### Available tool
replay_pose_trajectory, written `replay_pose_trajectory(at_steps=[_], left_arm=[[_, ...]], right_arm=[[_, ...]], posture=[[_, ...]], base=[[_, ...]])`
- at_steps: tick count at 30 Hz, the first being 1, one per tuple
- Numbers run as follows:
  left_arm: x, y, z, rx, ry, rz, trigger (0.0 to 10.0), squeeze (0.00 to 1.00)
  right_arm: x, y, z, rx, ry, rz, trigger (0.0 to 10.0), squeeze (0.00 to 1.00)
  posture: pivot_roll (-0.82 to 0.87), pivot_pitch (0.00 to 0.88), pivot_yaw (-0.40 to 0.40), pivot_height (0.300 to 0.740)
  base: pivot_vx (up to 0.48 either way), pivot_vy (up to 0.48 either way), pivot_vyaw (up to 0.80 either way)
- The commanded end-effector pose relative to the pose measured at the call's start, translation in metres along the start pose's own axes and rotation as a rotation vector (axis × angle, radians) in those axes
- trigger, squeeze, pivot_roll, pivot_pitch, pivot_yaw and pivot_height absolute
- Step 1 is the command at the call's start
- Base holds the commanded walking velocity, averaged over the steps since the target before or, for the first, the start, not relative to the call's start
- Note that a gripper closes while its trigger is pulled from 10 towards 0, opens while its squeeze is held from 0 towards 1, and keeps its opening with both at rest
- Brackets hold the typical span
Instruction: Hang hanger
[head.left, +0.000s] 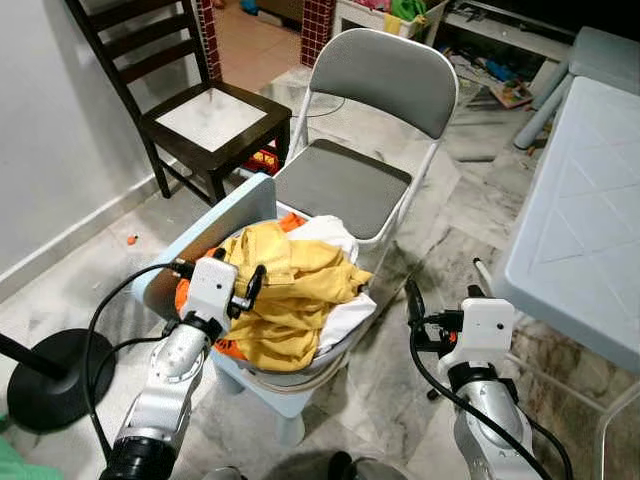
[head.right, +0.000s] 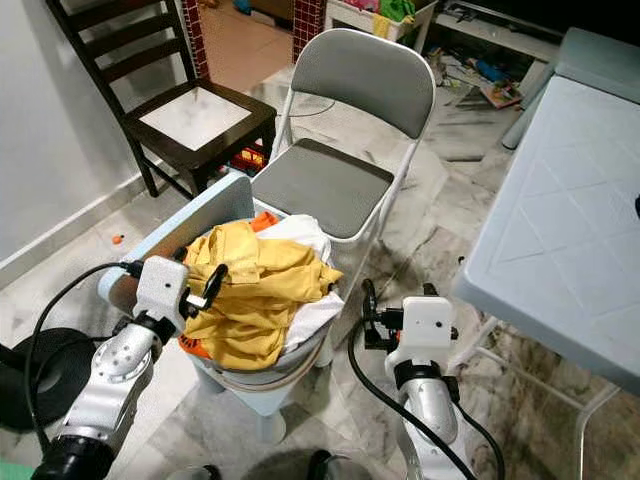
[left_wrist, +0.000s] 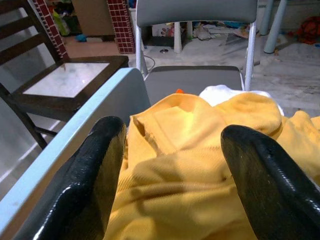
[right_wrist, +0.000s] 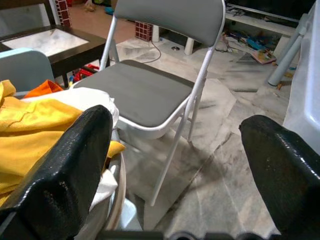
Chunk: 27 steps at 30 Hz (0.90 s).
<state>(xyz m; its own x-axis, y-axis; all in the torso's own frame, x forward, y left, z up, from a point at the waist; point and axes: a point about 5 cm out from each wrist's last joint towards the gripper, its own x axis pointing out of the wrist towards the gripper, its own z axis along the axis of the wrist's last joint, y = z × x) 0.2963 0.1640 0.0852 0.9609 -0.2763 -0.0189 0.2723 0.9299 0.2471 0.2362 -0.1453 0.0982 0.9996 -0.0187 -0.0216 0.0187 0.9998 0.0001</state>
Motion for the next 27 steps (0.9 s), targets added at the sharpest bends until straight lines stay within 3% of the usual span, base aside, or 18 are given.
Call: replay_pose_trajectory(at_steps=[1, 7, 8, 9, 10, 11, 12, 13, 20, 23, 27], left_arm=[[-0.004, -0.001, -0.006, 0.016, 0.024, -0.023, 10.0, 1.00], [-0.012, -0.003, -0.025, 0.045, 0.119, -0.045, 10.0, 1.00], [-0.010, -0.003, -0.028, 0.042, 0.133, -0.046, 10.0, 0.84], [-0.010, -0.002, -0.028, 0.041, 0.136, -0.046, 10.0, 0.84], [-0.009, -0.003, -0.031, 0.046, 0.146, -0.050, 10.0, 0.00], [-0.008, -0.003, -0.032, 0.051, 0.152, -0.053, 10.0, 0.00], [-0.006, -0.004, -0.033, 0.050, 0.155, -0.062, 2.9, 0.00], [-0.003, -0.009, -0.036, 0.058, 0.168, -0.110, 0.0, 0.00], [0.017, -0.005, -0.031, 0.089, 0.168, -0.098, 0.0, 0.00], [0.024, -0.014, -0.022, 0.106, 0.125, -0.147, 0.0, 0.00], [0.023, -0.031, -0.029, 0.067, 0.181, -0.241, 0.0, 0.00]], right_arm=[[-0.002, -0.002, -0.003, -0.006, 0.017, -0.006, 10.0, 0.00], [-0.003, -0.001, -0.004, -0.010, 0.028, 0.006, 10.0, 0.00], [-0.003, -0.001, -0.004, -0.010, 0.029, 0.007, 10.0, 0.00], [-0.003, -0.001, -0.004, -0.010, 0.029, 0.007, 10.0, 0.00], [-0.003, -0.001, -0.004, -0.011, 0.029, 0.007, 10.0, 0.00], [-0.003, -0.001, -0.004, -0.011, 0.029, 0.007, 10.0, 0.00], [-0.003, -0.001, -0.004, -0.011, 0.030, 0.007, 10.0, 0.00], [-0.003, -0.001, -0.004, -0.013, 0.033, 0.009, 10.0, 0.00], [-0.003, -0.003, -0.002, -0.018, 0.033, 0.004, 10.0, 0.00], [-0.004, -0.004, -0.003, -0.022, 0.037, -0.001, 10.0, 0.00], [-0.005, -0.004, -0.003, -0.023, 0.039, -0.005, 10.0, 0.00]], posture=[[0.12, 0.168, -0.098, 0.740], [0.12, 0.170, -0.101, 0.740], [0.12, 0.170, -0.102, 0.740], [0.12, 0.170, -0.102, 0.740], [0.12, 0.172, -0.103, 0.740], [0.12, 0.172, -0.106, 0.740], [0.12, 0.172, -0.107, 0.740], [0.11, 0.172, -0.109, 0.740], [0.10, 0.174, -0.108, 0.740], [0.09, 0.174, -0.106, 0.740], [0.09, 0.173, -0.104, 0.740]], base=[[0.000, 0.000, 0.00], [0.000, 0.000, 0.00], [0.000, 0.000, 0.00], [0.000, 0.000, 0.00], [0.000, 0.000, 0.00], [0.000, 0.000, 0.00], [0.000, 0.000, 0.00], [0.000, 0.000, 0.00], [0.000, 0.000, 0.00], [0.000, 0.000, 0.00], [0.000, 0.000, 0.00]])
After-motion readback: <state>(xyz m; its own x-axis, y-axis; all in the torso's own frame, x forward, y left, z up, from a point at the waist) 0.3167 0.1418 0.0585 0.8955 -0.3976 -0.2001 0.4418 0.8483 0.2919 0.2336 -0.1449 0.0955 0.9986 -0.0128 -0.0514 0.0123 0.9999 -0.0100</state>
